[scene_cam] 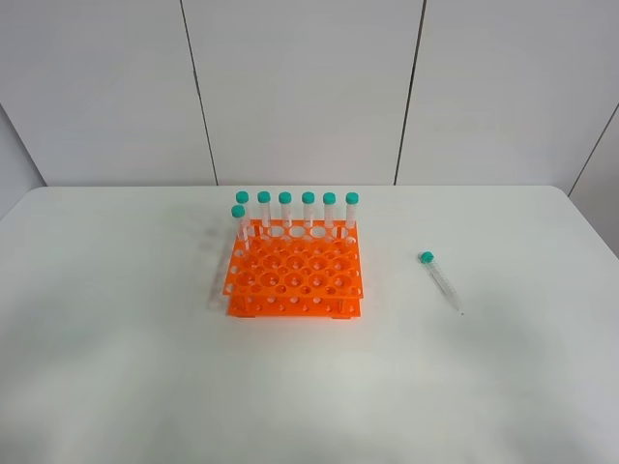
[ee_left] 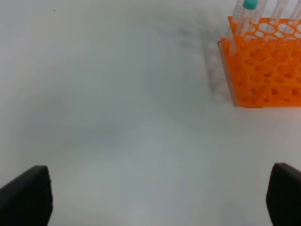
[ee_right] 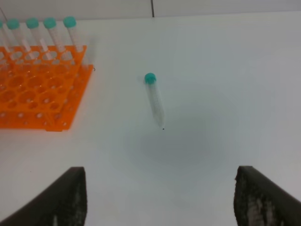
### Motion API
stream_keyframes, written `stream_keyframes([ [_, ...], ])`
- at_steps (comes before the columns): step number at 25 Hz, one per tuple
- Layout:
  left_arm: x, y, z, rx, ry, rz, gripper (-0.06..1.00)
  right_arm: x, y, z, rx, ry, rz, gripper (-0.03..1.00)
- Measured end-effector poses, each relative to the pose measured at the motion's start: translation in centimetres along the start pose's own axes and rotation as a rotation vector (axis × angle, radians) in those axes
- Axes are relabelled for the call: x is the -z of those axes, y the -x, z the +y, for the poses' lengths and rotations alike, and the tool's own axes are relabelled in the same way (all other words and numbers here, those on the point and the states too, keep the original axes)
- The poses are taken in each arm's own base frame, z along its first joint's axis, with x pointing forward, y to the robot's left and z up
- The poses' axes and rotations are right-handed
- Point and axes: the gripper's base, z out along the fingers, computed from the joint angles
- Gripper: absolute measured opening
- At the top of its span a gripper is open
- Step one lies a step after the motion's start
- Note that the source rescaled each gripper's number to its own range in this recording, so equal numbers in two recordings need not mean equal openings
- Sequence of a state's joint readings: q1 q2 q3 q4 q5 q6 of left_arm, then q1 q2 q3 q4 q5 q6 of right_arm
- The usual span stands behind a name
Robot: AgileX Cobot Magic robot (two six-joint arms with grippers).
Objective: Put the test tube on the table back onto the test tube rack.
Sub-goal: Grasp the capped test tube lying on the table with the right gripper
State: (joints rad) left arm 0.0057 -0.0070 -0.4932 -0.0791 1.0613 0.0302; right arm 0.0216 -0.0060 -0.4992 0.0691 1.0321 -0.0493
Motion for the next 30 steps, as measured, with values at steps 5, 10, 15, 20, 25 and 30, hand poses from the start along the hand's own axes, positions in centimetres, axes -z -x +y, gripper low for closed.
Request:
stream_keyframes([
  [5,0.0,0.0,0.0,0.0,0.0,0.0,1.0,0.0,0.0,0.0,0.0,0.0,0.0,0.86],
  [10,0.0,0.0,0.0,0.0,0.0,0.0,1.0,0.0,0.0,0.0,0.0,0.0,0.0,0.86],
  [15,0.0,0.0,0.0,0.0,0.0,0.0,1.0,0.0,0.0,0.0,0.0,0.0,0.0,0.86],
  [20,0.0,0.0,0.0,0.0,0.0,0.0,1.0,-0.2,0.1,0.0,-0.001,0.0,0.012,0.86],
  [25,0.0,0.0,0.0,0.0,0.0,0.0,1.0,-1.0,0.5,-0.1,-0.002,-0.002,0.069,0.86],
  [30,0.0,0.0,0.0,0.0,0.0,0.0,1.0,-2.2,1.2,-0.2,-0.007,-0.001,0.142,0.86],
])
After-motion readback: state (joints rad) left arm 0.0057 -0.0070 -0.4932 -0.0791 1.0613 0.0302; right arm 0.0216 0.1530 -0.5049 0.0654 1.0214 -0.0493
